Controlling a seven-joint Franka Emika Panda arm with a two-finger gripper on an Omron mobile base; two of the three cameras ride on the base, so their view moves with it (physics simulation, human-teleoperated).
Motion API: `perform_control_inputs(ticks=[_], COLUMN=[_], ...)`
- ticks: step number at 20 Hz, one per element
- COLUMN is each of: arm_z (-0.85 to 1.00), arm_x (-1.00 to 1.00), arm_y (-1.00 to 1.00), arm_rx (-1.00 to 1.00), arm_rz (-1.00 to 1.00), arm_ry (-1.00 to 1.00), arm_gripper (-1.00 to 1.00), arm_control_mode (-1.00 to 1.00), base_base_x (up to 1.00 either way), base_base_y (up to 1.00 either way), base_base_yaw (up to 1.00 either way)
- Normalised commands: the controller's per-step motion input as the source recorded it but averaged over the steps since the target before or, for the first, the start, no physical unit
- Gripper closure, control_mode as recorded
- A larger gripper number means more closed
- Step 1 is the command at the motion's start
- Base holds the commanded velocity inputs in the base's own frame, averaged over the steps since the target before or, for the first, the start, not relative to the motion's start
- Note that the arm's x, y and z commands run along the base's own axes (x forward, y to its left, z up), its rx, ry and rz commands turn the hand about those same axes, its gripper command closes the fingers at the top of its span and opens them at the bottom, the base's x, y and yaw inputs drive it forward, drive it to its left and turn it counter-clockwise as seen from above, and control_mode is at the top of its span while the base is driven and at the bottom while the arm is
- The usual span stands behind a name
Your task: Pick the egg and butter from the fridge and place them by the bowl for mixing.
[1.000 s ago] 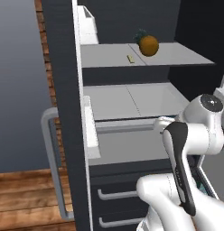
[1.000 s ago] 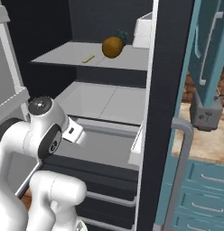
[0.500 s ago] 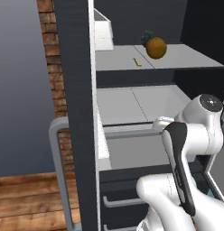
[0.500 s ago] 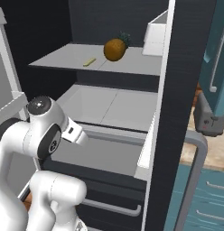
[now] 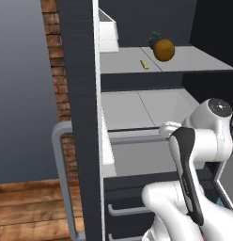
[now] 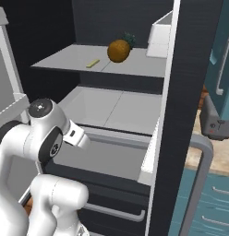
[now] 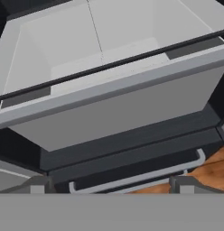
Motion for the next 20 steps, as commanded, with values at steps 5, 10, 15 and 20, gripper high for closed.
perform_control_inputs(ticks=[5, 10, 15, 20], arm_z=[0.44, 0.56, 0.63, 0.61], arm_x=[0.0, 0.0, 0.02, 0.0], arm_y=[0.1, 0.1, 0.01, -0.03], arm_rx=[-0.07, -0.2, -0.08, 0.0], arm_rz=[0.03, 0.0, 0.0, 0.15], arm_ry=[-0.13, -0.09, -0.02, 0.0], arm_gripper=[-1.0, -1.0, -1.0, -1.0], arm_control_mode=[-1.0, -1.0, -1.0, -1.0], base_base_x=[0.0, 0.0, 0.0, 0.0], base_base_y=[0.0, 0.0, 0.0, 0.0], base_base_yaw=[0.0, 0.0, 0.0, 0.0])
